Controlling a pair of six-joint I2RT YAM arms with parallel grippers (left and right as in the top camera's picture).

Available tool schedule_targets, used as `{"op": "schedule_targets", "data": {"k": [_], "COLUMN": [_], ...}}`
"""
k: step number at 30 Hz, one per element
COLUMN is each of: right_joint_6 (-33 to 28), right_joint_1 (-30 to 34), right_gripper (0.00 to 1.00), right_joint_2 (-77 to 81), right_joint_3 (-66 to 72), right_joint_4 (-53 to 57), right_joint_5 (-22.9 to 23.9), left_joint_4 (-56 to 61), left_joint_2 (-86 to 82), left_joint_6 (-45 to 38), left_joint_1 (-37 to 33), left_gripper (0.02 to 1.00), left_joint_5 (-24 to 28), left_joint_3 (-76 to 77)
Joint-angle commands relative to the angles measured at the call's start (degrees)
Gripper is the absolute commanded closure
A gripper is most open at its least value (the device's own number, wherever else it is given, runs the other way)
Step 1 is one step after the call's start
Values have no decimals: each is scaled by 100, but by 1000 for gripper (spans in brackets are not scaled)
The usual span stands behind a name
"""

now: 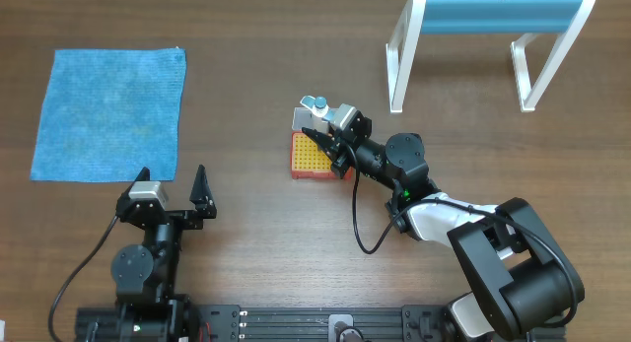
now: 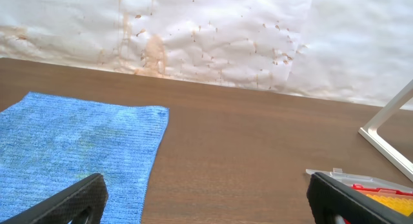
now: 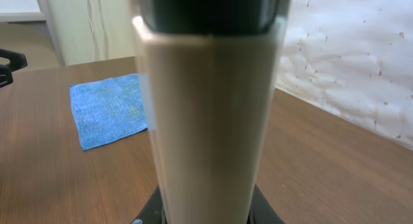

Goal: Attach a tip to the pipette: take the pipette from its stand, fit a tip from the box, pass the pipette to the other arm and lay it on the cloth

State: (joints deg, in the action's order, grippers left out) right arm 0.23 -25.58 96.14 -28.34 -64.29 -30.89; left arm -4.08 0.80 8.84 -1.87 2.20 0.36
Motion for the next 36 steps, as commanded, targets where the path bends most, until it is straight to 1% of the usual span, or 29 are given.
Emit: {"op": "schedule_targets", "data": {"k": [1, 9, 18, 36], "right_joint_6": [-55, -59, -210, -205], "right_joint_1": [-28, -28, -28, -28], "right_gripper": [923, 928, 923, 923], "right_joint_2": [199, 299, 387, 179], "right_joint_3": [35, 35, 35, 35], "right_joint_4": [28, 31, 33, 7], "right_joint_5": [70, 72, 72, 20], "left_joint_4": [-44, -44, -44, -44], "left_joint_2": [11, 11, 11, 11], "left_joint_6": [-74, -74, -74, -74], "left_joint_1": [7, 7, 7, 7], "left_gripper": [20, 23, 20, 20], "left_joint_5": [66, 66, 66, 66], "left_joint_3": [-4, -4, -4, -4]}}
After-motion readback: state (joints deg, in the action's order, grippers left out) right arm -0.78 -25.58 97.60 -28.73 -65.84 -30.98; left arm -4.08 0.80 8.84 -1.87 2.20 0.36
